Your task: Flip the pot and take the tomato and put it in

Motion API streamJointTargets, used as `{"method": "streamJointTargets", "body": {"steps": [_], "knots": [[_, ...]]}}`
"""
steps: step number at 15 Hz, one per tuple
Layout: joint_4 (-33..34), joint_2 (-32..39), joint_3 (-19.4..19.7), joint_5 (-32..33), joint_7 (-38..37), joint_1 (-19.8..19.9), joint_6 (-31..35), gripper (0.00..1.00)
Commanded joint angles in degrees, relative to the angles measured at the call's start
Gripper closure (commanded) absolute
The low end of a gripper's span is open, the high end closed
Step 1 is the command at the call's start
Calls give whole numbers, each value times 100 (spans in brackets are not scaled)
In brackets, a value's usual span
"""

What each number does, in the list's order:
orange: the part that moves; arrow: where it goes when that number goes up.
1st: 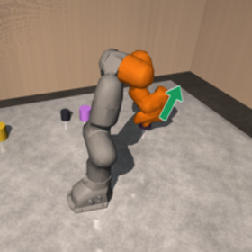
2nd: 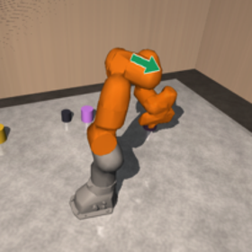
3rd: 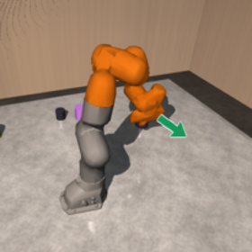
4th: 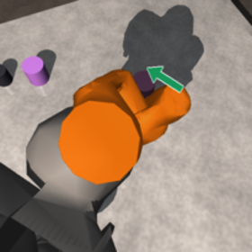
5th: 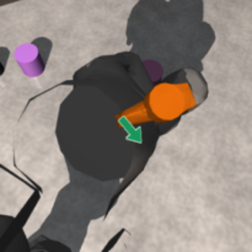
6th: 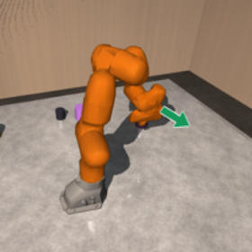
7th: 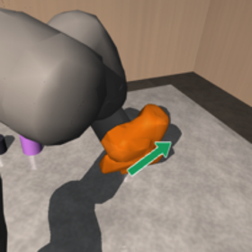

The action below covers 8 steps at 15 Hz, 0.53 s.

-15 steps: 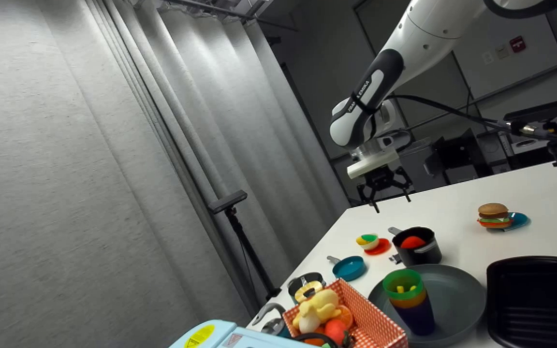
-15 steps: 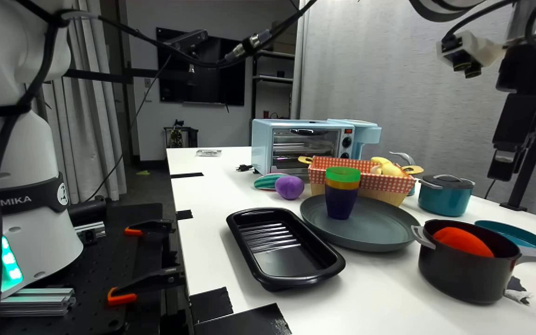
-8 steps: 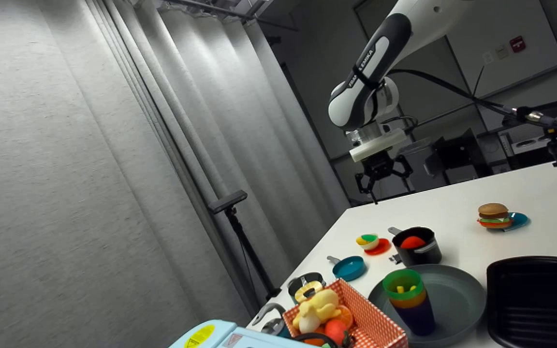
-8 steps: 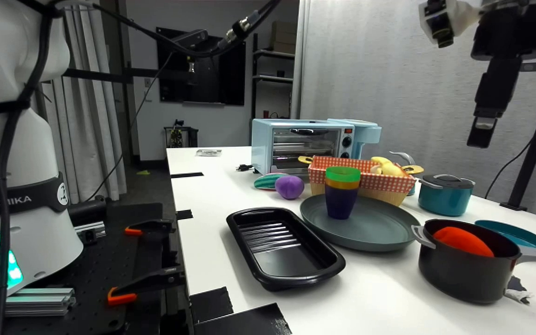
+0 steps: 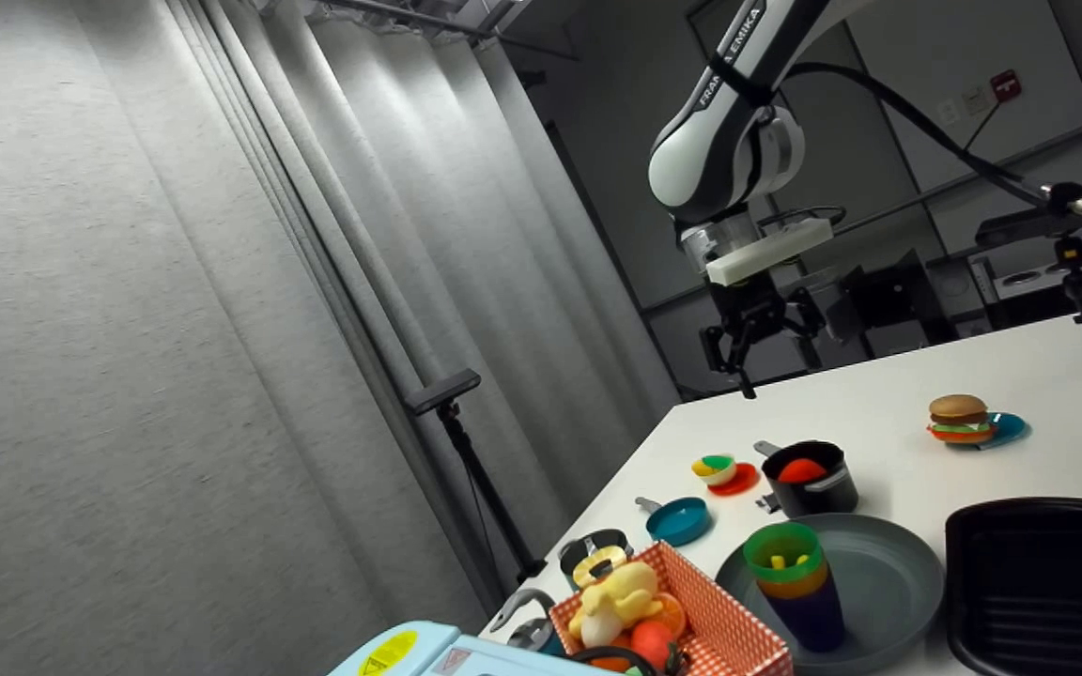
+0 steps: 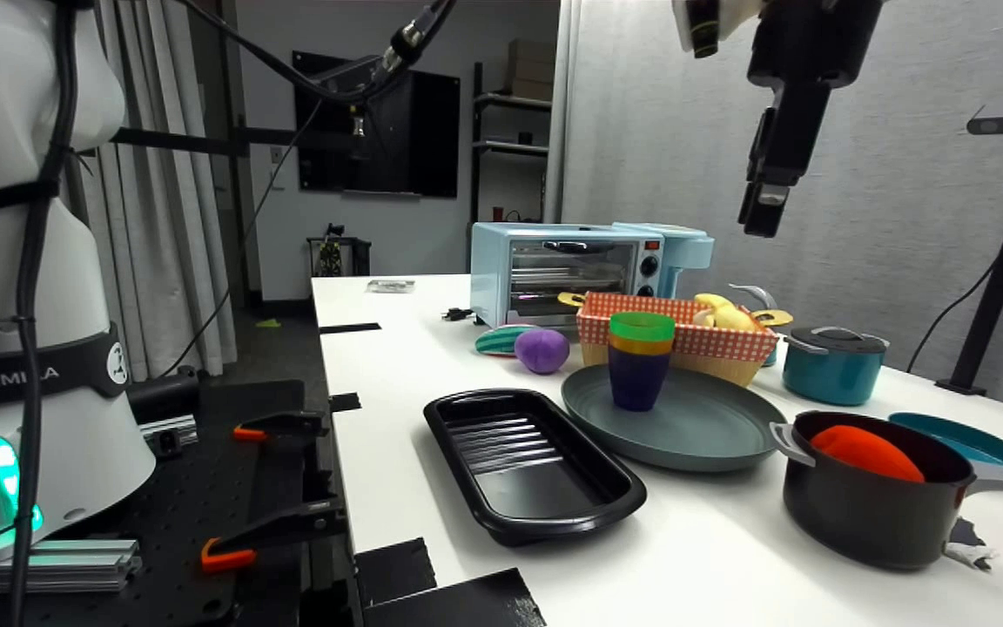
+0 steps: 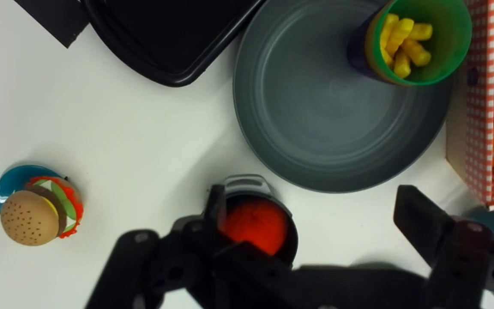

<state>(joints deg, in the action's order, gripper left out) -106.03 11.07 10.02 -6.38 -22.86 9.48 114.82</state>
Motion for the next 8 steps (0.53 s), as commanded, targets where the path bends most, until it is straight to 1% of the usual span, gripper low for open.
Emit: {"method": "streamJointTargets", "body": {"steps": [1, 8], "knots": [[-1038, -870, -79, 62, 347, -127, 414, 0], [-2142, -1773, -242, 98, 699, -175, 831, 0]]}}
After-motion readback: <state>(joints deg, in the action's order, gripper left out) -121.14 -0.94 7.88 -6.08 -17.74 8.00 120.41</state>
